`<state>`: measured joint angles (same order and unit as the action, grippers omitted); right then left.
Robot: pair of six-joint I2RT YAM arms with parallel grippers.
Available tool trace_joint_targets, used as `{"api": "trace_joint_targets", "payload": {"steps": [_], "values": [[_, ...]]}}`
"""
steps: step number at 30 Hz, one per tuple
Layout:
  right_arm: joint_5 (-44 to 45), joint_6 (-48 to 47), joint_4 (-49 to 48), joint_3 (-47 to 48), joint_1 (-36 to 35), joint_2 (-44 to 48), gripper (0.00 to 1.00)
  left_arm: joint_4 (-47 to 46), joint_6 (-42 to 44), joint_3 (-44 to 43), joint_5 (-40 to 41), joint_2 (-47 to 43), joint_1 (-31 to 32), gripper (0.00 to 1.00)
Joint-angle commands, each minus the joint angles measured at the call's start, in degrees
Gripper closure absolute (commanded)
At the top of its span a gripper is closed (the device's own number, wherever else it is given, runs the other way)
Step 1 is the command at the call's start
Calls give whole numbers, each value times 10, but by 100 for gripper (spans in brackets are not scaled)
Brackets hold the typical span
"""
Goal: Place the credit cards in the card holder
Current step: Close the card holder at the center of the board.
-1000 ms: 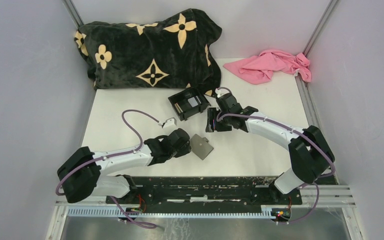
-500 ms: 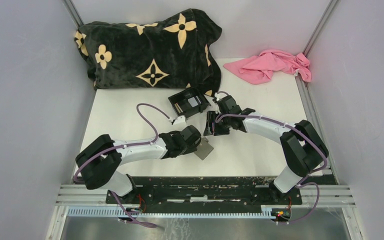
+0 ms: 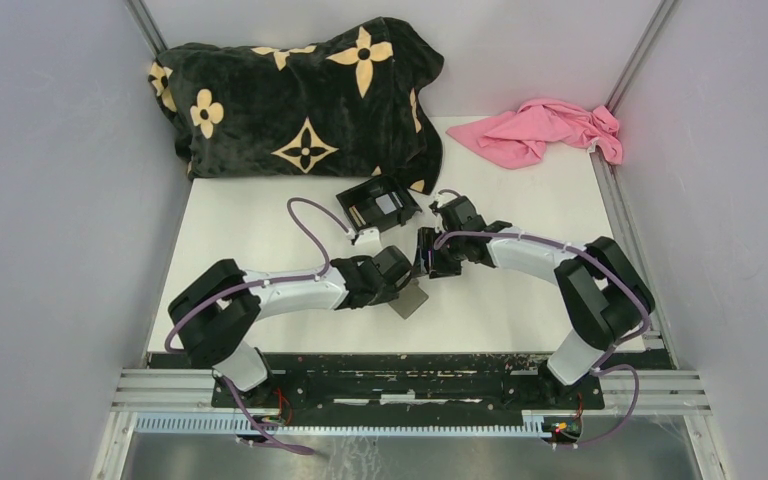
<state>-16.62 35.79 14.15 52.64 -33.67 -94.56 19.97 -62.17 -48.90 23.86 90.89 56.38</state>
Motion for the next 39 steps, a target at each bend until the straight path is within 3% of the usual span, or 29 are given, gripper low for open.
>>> {"api": "trace_joint_targets", "payload": {"steps": [1,25,39], "values": [[-25,4,-31,-5,5,-14,39,12,23,-18,11,14,2,56],[-87,-4,-47,-7,34,-55,41,17,25,-46,14,51,1,56],[-84,33,-110,-45,75,-22,42,22,22,-44,16,58,2,56]]}}
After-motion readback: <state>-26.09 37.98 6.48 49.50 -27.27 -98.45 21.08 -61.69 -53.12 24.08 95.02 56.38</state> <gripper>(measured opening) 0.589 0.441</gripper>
